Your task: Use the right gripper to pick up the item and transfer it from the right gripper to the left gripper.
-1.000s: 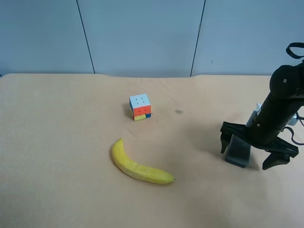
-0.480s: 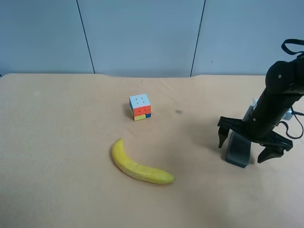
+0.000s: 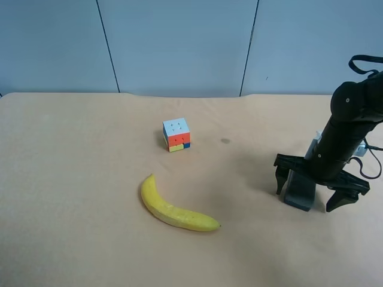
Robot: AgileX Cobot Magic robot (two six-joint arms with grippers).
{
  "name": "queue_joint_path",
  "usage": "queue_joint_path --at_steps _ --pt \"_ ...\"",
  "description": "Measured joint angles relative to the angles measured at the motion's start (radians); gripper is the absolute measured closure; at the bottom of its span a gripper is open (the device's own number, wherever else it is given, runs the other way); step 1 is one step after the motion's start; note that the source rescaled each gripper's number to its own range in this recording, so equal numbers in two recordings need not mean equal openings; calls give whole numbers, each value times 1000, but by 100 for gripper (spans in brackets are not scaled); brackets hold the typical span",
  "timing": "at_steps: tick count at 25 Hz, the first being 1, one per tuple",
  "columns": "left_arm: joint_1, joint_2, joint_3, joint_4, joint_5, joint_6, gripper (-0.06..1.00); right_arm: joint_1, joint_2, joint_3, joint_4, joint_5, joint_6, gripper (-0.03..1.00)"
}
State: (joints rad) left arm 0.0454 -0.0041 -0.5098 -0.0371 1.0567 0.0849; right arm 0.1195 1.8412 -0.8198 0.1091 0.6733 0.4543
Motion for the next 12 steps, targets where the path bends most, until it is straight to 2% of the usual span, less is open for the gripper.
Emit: queue_joint_path --at_steps 3,5,8,11,12 --pt "0 0 0 0 0 0 -5 0 0 0 0 0 0 18" --pt "0 0 0 0 0 0 -5 0 0 0 0 0 0 29" --pt "0 0 0 0 0 0 -5 0 0 0 0 0 0 59" --pt "0 0 0 0 0 0 -5 0 0 0 0 2 -7 97" --pt "0 0 0 0 0 0 -5 0 0 0 0 2 -7 97"
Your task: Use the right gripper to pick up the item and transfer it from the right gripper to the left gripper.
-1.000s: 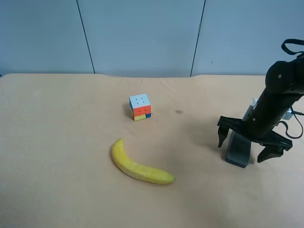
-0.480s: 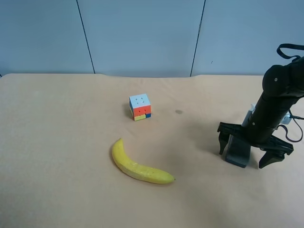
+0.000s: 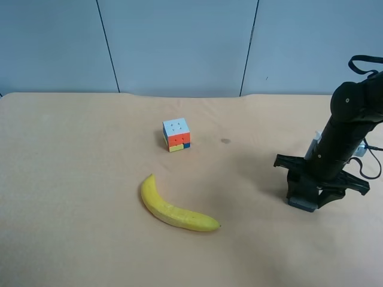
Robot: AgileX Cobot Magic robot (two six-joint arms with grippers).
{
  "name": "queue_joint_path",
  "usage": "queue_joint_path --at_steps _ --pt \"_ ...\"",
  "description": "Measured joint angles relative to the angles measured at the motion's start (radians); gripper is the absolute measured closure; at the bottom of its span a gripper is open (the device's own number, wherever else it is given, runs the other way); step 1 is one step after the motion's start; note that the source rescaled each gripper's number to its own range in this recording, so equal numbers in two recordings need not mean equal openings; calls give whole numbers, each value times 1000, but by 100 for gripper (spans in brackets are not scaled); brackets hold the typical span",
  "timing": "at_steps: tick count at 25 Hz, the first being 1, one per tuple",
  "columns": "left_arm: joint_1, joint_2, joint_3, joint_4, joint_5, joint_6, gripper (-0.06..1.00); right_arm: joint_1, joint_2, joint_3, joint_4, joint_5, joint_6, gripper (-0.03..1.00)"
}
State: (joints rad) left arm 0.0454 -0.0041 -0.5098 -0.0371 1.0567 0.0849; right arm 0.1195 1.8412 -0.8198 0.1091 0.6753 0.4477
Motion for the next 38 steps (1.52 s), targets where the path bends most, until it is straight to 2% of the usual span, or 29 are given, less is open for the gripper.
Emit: queue_joint_path --at_steps 8,11,20,32,35,38 --pt "0 0 0 0 0 0 -5 0 0 0 0 0 0 97" --pt "0 0 0 0 0 0 -5 0 -1 -20 0 42 -17 97" --pt "0 0 0 0 0 0 -5 0 -150 -131 -2 266 -188 97" --pt "0 0 0 0 0 0 -5 2 -387 -150 -19 404 -442 97" --pt "0 0 0 0 0 0 -5 44 -418 -150 -29 417 -468 97" --pt "0 0 0 0 0 0 -5 143 -427 -150 -50 417 -491 97"
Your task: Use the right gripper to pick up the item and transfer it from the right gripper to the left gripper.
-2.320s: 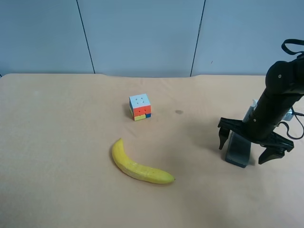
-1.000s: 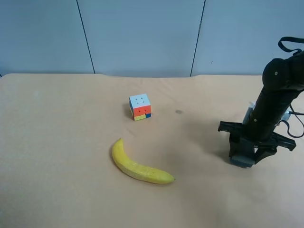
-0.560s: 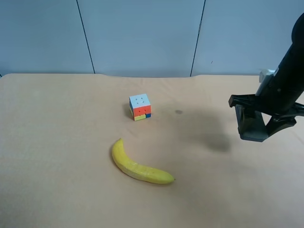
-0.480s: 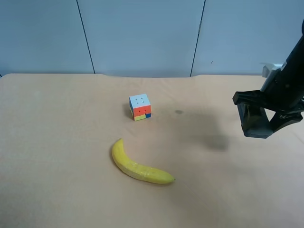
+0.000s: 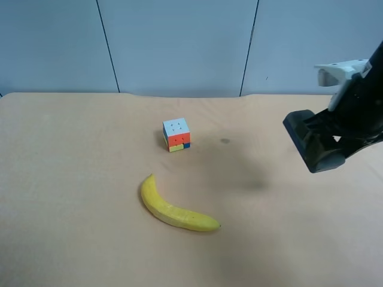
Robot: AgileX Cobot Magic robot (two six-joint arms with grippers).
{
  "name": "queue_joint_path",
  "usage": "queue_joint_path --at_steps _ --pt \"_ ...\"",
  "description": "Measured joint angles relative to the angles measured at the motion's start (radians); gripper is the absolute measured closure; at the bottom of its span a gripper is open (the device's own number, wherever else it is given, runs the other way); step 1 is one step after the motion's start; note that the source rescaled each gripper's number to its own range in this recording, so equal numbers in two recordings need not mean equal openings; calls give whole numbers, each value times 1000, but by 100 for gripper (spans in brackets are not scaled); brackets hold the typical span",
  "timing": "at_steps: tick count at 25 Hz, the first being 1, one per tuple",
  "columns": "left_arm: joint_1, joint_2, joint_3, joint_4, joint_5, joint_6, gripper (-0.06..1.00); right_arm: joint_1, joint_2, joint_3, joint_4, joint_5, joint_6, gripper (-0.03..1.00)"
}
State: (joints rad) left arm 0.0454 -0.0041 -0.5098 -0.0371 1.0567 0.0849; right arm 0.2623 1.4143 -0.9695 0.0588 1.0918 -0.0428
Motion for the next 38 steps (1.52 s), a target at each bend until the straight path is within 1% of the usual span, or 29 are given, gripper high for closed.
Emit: queue_joint_path --at_steps 7,8,10,12,14,16,22,24,26,29,33,36,38 --pt "0 0 0 -2 0 0 -5 259 0 0 -66 -1 -50 97" --pt "0 0 0 -9 0 0 -5 332 0 0 -88 -9 -71 97" --pt "0 14 0 -30 0 0 -5 395 0 0 -109 -28 -89 97" --pt "0 53 -5 -69 8 0 -5 450 0 0 -133 -43 -101 97" --pt "0 112 -34 -139 29 0 -5 492 0 0 -137 -62 -114 97" --pt "0 177 -72 -204 46 0 -5 516 0 0 -142 -82 -124 97" --pt "0 410 -179 -448 103 6 -5 596 0 -8 -147 -132 -184 97" --pt "0 494 -196 -538 139 24 -5 619 0 -29 -147 -152 -194 97" --pt "0 566 -202 -632 151 53 -5 642 0 -61 -162 -170 -204 97" --pt "0 659 -211 -736 154 92 -5 678 0 -113 -201 -196 -220 97" --pt "0 741 -211 -849 152 143 -5 747 1 -141 -234 -240 -234 97" --pt "0 780 -211 -906 151 161 -5 786 7 -141 -239 -261 -243 97" --pt "0 798 -211 -920 151 165 -5 802 12 -141 -239 -287 -243 97"
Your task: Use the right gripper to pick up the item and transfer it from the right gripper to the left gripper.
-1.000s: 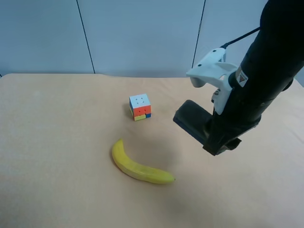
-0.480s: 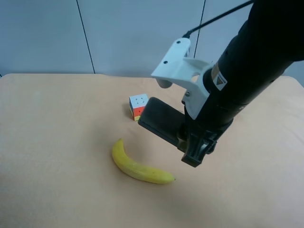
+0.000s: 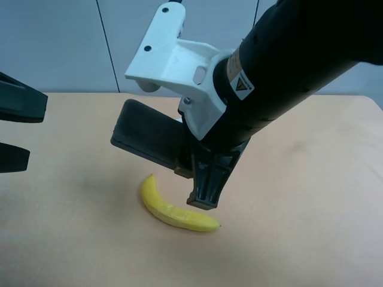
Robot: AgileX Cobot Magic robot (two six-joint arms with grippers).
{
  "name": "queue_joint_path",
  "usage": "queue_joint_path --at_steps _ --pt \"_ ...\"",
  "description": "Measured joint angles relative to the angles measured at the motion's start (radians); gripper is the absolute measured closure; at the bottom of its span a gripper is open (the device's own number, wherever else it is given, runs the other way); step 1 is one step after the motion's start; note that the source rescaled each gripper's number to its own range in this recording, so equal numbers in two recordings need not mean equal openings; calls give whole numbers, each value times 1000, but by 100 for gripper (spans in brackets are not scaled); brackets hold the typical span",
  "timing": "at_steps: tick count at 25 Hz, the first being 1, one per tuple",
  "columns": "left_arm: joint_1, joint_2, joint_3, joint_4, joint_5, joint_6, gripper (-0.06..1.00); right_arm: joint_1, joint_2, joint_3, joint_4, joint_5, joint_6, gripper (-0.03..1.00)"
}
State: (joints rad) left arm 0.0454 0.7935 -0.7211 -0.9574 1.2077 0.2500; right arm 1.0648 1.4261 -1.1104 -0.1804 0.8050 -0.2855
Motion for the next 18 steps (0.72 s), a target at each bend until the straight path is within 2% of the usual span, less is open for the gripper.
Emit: queue_joint_path --at_steps 11,18 --pt "-78 46 0 -19 0 10 -5 78 10 0 9 -148 -39 97" --pt "-78 73 0 -29 0 32 -5 85 10 0 113 -214 -94 97"
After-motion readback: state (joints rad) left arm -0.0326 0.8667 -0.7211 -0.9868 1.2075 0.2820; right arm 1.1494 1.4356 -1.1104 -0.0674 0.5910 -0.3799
